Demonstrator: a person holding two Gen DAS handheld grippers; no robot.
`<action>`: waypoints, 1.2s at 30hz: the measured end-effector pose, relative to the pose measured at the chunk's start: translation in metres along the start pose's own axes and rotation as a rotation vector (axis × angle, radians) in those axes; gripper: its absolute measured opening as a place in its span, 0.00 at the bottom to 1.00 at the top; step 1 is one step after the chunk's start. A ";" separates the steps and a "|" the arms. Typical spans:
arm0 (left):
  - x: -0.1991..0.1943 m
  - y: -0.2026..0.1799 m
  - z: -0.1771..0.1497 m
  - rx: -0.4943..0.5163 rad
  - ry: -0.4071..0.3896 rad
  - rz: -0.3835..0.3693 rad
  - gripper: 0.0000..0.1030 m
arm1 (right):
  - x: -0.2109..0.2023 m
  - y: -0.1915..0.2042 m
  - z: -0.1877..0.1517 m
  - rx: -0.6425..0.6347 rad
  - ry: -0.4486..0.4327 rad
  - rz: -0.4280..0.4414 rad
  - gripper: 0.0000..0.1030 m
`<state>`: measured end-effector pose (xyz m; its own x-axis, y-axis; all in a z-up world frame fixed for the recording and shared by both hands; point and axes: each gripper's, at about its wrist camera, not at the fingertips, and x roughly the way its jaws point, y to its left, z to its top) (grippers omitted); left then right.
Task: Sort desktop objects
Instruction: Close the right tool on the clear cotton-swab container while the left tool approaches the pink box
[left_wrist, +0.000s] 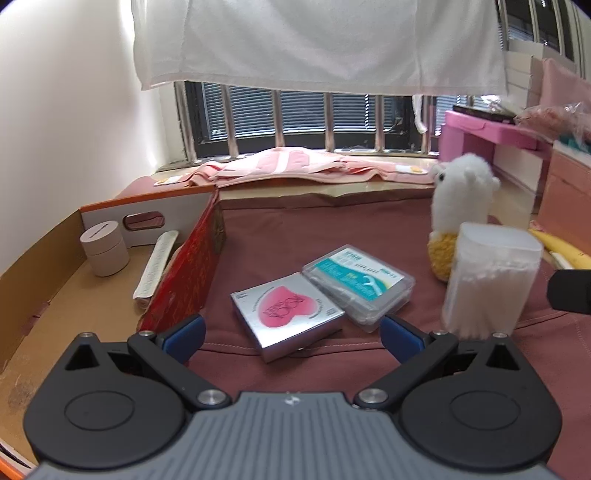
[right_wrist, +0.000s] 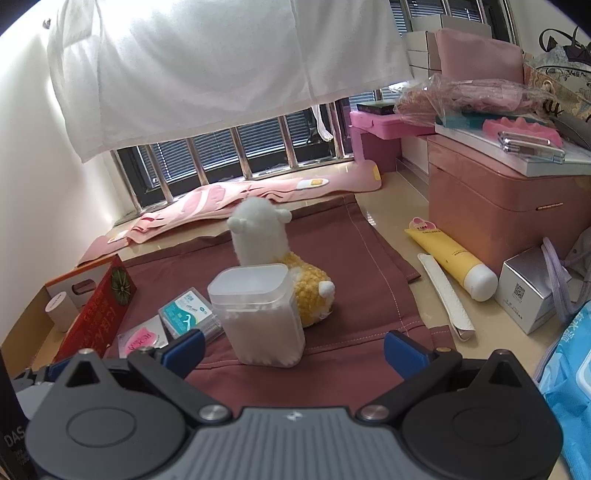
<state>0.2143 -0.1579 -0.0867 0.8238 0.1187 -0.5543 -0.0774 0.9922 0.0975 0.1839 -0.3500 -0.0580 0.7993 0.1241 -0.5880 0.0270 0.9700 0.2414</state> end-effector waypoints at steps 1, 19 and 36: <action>0.001 0.001 -0.001 0.004 -0.003 0.009 1.00 | 0.002 0.000 0.000 0.002 0.002 0.000 1.00; -0.003 0.025 -0.013 0.057 -0.028 0.051 1.00 | 0.004 0.012 0.001 -0.011 -0.003 0.011 1.00; -0.029 0.002 -0.018 0.204 -0.115 0.008 1.00 | 0.042 0.033 0.003 -0.181 -0.090 0.039 1.00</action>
<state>0.1805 -0.1584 -0.0851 0.8832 0.1095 -0.4559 0.0216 0.9618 0.2729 0.2203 -0.3133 -0.0729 0.8484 0.1513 -0.5073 -0.1073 0.9875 0.1150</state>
